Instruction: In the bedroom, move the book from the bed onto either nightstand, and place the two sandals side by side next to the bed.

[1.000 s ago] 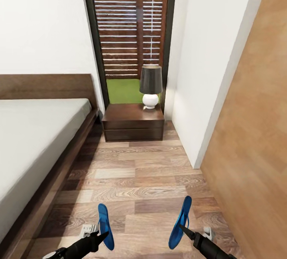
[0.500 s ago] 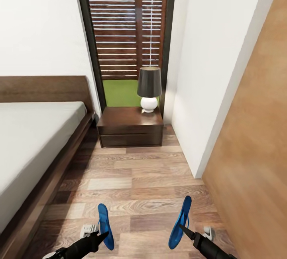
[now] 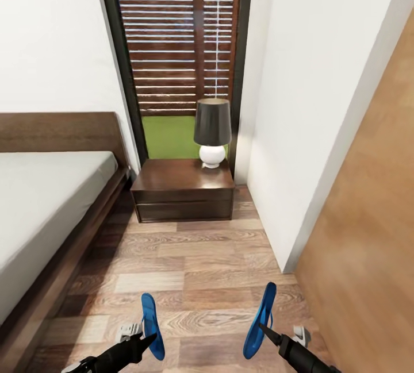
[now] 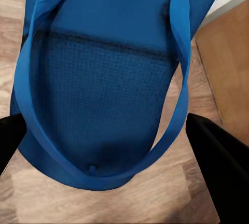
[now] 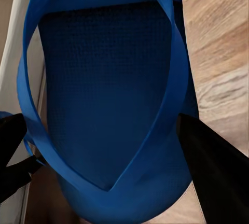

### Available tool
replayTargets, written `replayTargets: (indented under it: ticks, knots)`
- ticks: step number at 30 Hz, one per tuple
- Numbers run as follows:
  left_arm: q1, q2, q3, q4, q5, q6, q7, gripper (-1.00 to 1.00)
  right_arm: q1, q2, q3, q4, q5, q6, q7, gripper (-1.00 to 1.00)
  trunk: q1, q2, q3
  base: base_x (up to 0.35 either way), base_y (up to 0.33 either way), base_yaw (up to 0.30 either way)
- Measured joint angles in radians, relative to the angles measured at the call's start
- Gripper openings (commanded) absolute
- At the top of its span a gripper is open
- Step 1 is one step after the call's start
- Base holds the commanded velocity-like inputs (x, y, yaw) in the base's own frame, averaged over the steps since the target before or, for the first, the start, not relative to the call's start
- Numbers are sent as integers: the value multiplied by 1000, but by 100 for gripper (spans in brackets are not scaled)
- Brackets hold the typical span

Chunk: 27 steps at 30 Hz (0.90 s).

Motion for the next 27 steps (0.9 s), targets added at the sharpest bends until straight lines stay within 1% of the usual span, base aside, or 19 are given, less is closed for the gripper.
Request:
replayTargets:
  ticks: [10,27]
  knots:
    - [0,0,0,0,0,0,0,-100,0,0,0,0,0,0,0,-100,0,0,0,300,-77,0]
    - [0,0,0,0,0,0,-1,-100,0,0,0,0,0,0,0,-100,0,0,0,323,-3,0]
